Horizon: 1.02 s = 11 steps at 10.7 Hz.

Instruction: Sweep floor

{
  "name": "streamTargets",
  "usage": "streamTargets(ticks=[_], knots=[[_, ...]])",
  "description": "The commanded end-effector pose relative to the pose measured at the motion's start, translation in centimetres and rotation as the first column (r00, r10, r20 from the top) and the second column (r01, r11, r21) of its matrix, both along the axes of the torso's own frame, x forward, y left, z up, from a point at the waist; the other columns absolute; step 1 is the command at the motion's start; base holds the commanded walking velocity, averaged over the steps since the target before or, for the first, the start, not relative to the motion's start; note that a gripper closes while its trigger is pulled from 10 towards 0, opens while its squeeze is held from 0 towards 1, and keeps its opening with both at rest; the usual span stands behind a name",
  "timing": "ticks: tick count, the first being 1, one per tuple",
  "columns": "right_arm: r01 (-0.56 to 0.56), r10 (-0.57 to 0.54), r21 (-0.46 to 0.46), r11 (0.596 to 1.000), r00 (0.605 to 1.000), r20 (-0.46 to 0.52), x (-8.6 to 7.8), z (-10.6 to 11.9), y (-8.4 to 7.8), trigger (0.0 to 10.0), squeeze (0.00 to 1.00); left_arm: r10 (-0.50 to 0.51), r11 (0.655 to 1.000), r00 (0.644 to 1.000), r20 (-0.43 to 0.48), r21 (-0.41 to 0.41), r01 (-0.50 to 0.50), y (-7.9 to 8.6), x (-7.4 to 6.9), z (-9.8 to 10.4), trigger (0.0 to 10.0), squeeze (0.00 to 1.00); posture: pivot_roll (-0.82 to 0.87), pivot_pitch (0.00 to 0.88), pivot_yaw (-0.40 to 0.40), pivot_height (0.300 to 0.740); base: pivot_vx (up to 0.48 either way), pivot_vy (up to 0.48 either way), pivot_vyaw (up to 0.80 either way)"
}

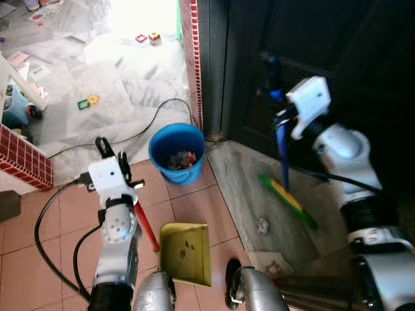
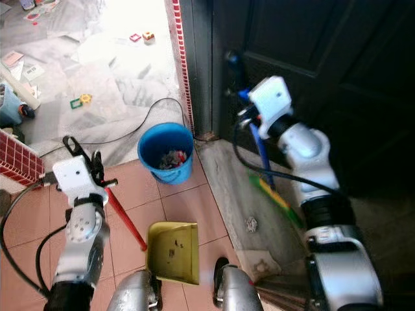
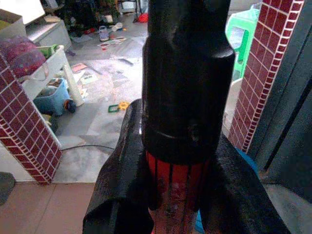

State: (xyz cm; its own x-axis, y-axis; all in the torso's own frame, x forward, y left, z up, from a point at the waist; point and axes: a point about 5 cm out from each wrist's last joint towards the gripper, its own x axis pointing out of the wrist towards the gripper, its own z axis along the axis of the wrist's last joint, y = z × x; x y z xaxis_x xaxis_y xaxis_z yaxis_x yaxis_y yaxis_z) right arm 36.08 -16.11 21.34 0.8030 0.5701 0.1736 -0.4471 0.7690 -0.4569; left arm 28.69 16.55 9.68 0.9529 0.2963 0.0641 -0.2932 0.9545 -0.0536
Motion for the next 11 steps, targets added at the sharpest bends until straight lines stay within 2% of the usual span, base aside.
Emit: streamTargets(ticks=[1,2,3,5,6,7,8,9,10,11], knots=[[-0.001,0.001,-0.002,1.0,1.0,-0.015,0.0,-0.1,0.6,10.0,0.0,0.003,1.0,0.999,-0.051,0.0,-0.003,0.1,-0.2,-1.1,10.0,0.0,-0.07,0.174,0.01,0.74,0.0,0.0,0.0],[0.016,-0.015,0.009,1.0,0.999,-0.051,0.2,-0.5,0.8,10.0,0.0,0.005,1.0,0.999,-0.053,0.0,-0.005,0.1,0.1,-1.1,10.0,0.0,-0.07,0.165,0.007,0.74,0.0,0.0,0.0],[0.055,-0.047,0.089,0.995,0.995,-0.089,0.6,-0.4,1.0,10.0,0.0,0.022,1.0,0.997,-0.074,-0.007,-0.023,0.3,0.3,-1.5,10.0,0.0,-0.07,0.151,0.005,0.74,0.0,0.0,0.0],[0.134,-0.087,0.316,0.939,0.983,-0.161,1.2,0.4,1.6,10.0,0.0,0.047,0.999,0.997,-0.066,-0.018,-0.049,0.3,0.9,-1.6,10.0,0.0,-0.09,0.125,0.002,0.74,0.0,0.0,0.0],[0.156,-0.092,0.372,0.915,0.978,-0.185,1.4,0.5,1.8,10.0,0.0,0.119,0.993,0.992,-0.045,0.0,-0.119,0.8,1.0,-1.7,10.0,0.0,-0.1,0.117,-0.002,0.74,0.0,0.0,0.0],[0.181,-0.105,0.386,0.905,0.972,-0.208,1.7,0.6,1.8,10.0,0.0,0.22,0.975,0.973,-0.064,0.04,-0.218,1.5,1.0,-2.4,10.0,0.0,-0.13,0.105,-0.005,0.74,0.0,0.0,0.0],[0.194,-0.121,0.383,0.903,0.971,-0.205,1.7,0.8,1.7,10.0,0.0,0.281,0.957,0.957,-0.074,0.091,-0.274,1.6,0.9,-3.0,10.0,0.0,-0.15,0.097,-0.008,0.74,0.0,0.0,0.0],[0.203,-0.118,0.406,0.891,0.967,-0.226,1.7,1.0,1.7,10.0,0.0,0.263,0.963,0.96,-0.101,0.087,-0.255,0.9,0.9,-3.8,10.0,0.0,-0.17,0.082,-0.014,0.74,0.0,0.0,0.0],[0.204,-0.111,0.421,0.884,0.966,-0.234,1.7,1.3,1.6,10.0,0.0,0.232,0.972,0.968,-0.1,0.072,-0.225,0.1,1.3,-3.8,10.0,0.0,-0.18,0.068,-0.017,0.74,0.0,0.0,0.0],[0.201,-0.088,0.469,0.86,0.964,-0.252,1.8,1.6,1.5,10.0,0.0,0.229,0.972,0.969,-0.098,0.077,-0.222,0.0,1.6,-3.8,10.0,0.0,-0.19,0.059,-0.017,0.74,0.0,0.0,0.0]])
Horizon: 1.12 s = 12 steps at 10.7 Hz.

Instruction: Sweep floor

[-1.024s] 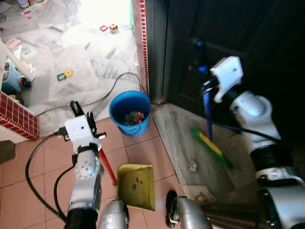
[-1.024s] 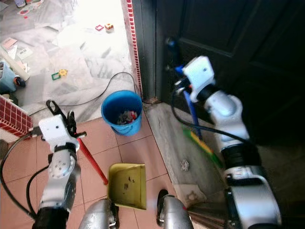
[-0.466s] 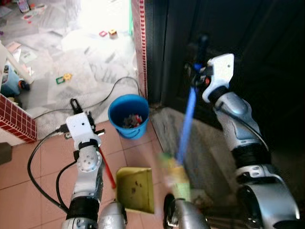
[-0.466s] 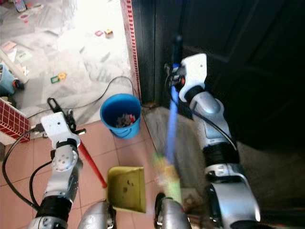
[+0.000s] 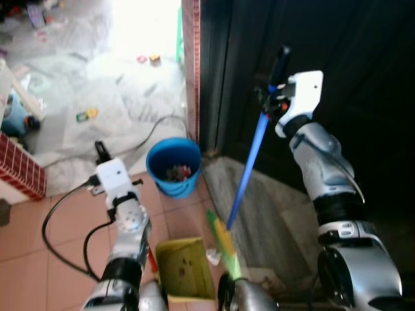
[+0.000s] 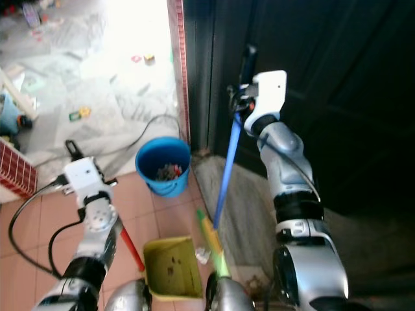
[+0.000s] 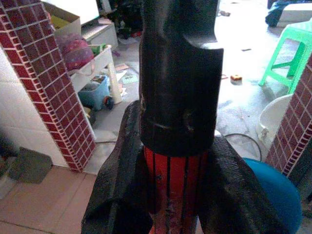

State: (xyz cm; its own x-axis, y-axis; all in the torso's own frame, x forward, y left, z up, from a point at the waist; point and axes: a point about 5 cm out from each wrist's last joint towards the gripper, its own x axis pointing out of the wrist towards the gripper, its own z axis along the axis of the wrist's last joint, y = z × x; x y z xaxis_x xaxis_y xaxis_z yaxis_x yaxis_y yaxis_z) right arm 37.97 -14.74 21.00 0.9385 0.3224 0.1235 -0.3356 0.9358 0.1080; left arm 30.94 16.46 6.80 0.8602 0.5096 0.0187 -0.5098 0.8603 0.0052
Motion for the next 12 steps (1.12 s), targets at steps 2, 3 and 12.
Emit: streamTargets(ticks=[2,3,12], knots=[[-0.038,0.036,0.057,0.998,0.998,0.045,0.2,2.4,0.8,10.0,0.0,0.008,0.999,0.999,-0.046,0.046,-0.006,-0.2,0.1,-0.9,10.0,0.0,-0.2,0.032,-0.019,0.74,0.0,0.0,0.0],[-0.055,0.056,0.074,0.996,0.998,-0.012,0.1,1.9,1.2,10.0,0.0,0.006,0.998,0.999,-0.046,0.056,-0.004,-0.4,0.2,-0.9,10.0,0.0,-0.21,0.026,-0.022,0.74,0.0,0.0,0.0],[-0.096,0.124,-0.086,0.992,0.891,0.438,-1.9,7.9,1.1,10.0,0.0,-0.022,0.998,0.998,-0.058,0.065,0.026,-0.9,0.9,-1.0,10.0,0.0,-0.22,0.003,-0.013,0.74,0.0,0.0,0.0]])
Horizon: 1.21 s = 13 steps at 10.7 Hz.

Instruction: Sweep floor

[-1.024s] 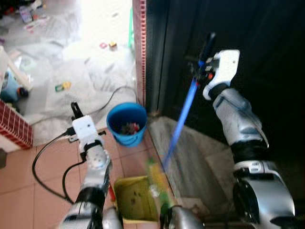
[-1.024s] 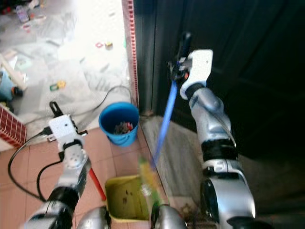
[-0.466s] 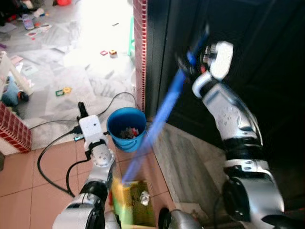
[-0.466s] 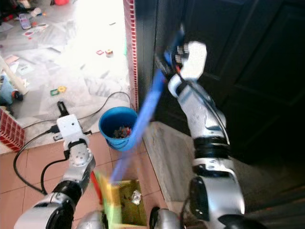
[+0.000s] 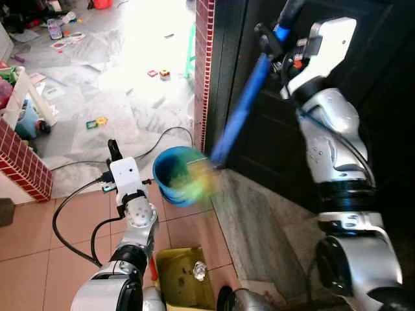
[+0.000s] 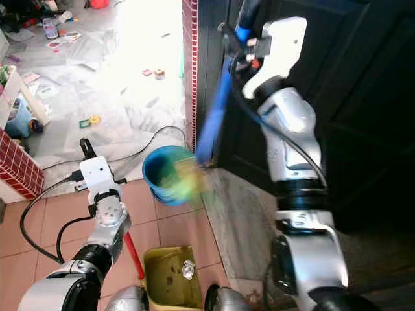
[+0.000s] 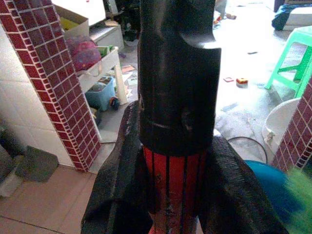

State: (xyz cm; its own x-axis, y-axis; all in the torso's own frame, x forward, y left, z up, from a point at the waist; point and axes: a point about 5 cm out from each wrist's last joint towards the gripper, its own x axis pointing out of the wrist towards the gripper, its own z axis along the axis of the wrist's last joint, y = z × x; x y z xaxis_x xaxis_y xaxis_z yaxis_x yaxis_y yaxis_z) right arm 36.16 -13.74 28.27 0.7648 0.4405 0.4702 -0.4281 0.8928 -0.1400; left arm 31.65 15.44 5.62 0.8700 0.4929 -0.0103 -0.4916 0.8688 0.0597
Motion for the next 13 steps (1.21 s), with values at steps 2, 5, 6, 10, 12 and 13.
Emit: streamTargets(ticks=[2,5,6,10,12,13], knots=[[0.018,-0.018,-0.067,0.998,1.0,0.007,-0.4,-1.4,-0.1,10.0,0.0,-0.008,0.999,1.0,-0.004,0.033,0.008,0.2,0.2,0.2,10.0,0.0,-0.21,0.008,-0.012,0.74,0.0,0.0,0.0],[0.068,-0.094,-0.139,0.988,0.977,-0.193,-0.3,-7.9,-0.5,10.0,0.0,-0.01,0.999,1.0,-0.001,0.035,0.01,0.2,0.2,0.2,10.0,0.0,-0.2,0.041,-0.016,0.74,0.0,0.0,0.0],[0.087,-0.128,-0.154,0.984,0.952,-0.28,-0.6,-10.3,-0.1,10.0,0.0,-0.008,0.999,1.0,0.003,0.035,0.008,0.2,0.2,0.2,10.0,0.0,-0.2,0.056,-0.017,0.74,0.0,0.0,0.0],[0.065,-0.062,-0.004,0.998,0.93,-0.363,-1.0,-11.2,2.6,10.0,0.0,-0.011,0.999,1.0,0.002,0.031,0.011,0.3,0.1,0.1,10.0,0.0,-0.2,0.065,-0.014,0.74,0.0,0.0,0.0],[0.054,0.027,0.198,0.979,0.921,-0.388,-0.8,-10.2,2.7,10.0,0.0,-0.013,0.999,1.0,0.0,0.03,0.013,0.1,0.1,0.1,10.0,0.0,-0.2,0.059,-0.017,0.74,0.0,0.0,0.0],[0.065,0.056,0.293,0.954,0.919,-0.39,-0.5,-9.4,2.1,10.0,0.0,-0.014,0.999,1.0,-0.002,0.029,0.014,0.1,0.2,0.1,10.0,0.0,-0.2,0.056,-0.017,0.74,0.0,0.0,0.0]])
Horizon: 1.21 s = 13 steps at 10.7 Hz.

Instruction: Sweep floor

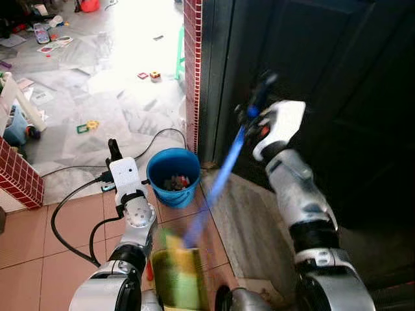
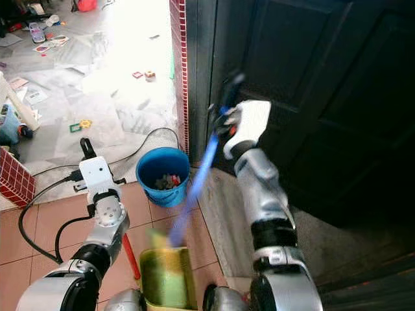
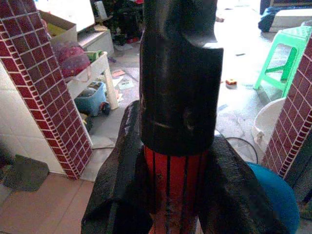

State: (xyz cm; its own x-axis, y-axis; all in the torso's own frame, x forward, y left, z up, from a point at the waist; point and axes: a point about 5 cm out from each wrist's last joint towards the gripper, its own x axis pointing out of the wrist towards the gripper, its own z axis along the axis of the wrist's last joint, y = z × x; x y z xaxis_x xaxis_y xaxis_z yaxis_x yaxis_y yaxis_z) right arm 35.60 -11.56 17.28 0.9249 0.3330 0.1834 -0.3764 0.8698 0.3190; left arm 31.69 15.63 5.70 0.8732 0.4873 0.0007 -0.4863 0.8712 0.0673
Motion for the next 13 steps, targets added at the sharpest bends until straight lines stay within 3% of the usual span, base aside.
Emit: streamTargets(ticks=[1,6,7,8,10,13], knots=[[0.019,-0.021,0.026,0.999,0.998,0.065,0.3,2.1,-0.6,10.0,0.0,-0.009,1.0,1.0,-0.01,0.017,0.009,-0.1,0.1,0.0,10.0,0.0,-0.21,0.05,-0.016,0.74,0.0,0.0,0.0],[0.022,-0.023,0.012,1.0,0.997,0.075,0.6,2.5,-1.1,10.0,0.0,-0.018,1.0,1.0,-0.011,-0.009,0.017,-0.1,0.2,0.0,10.0,0.0,-0.21,0.039,-0.012,0.74,0.0,0.0,0.0],[0.02,-0.015,-0.038,0.999,0.992,0.124,0.6,3.0,-1.2,10.0,0.0,-0.049,0.995,0.999,-0.005,-0.091,0.049,-0.1,0.3,-0.1,10.0,0.0,-0.22,0.031,-0.011,0.74,0.0,0.0,0.0],[0.025,-0.012,-0.077,0.997,0.987,0.163,0.6,3.5,-1.3,10.0,0.0,-0.047,0.995,0.999,-0.001,-0.083,0.047,-0.1,0.4,0.0,10.0,0.0,-0.21,0.023,-0.01,0.74,0.0,0.0,0.0],[0.062,0.011,-0.25,0.966,0.96,0.281,0.5,4.4,-1.5,10.0,0.0,-0.044,0.996,0.999,-0.001,-0.08,0.044,0.1,0.4,0.0,10.0,0.0,-0.21,0.012,-0.009,0.74,0.0,0.0,0.0],[0.103,-0.014,-0.311,0.945,0.961,0.276,0.6,3.2,-2.8,10.0,0.0,-0.038,0.994,0.999,0.011,-0.099,0.039,0.7,0.7,0.3,10.0,0.0,-0.21,0.0,-0.001,0.74,0.0,0.0,0.0]])
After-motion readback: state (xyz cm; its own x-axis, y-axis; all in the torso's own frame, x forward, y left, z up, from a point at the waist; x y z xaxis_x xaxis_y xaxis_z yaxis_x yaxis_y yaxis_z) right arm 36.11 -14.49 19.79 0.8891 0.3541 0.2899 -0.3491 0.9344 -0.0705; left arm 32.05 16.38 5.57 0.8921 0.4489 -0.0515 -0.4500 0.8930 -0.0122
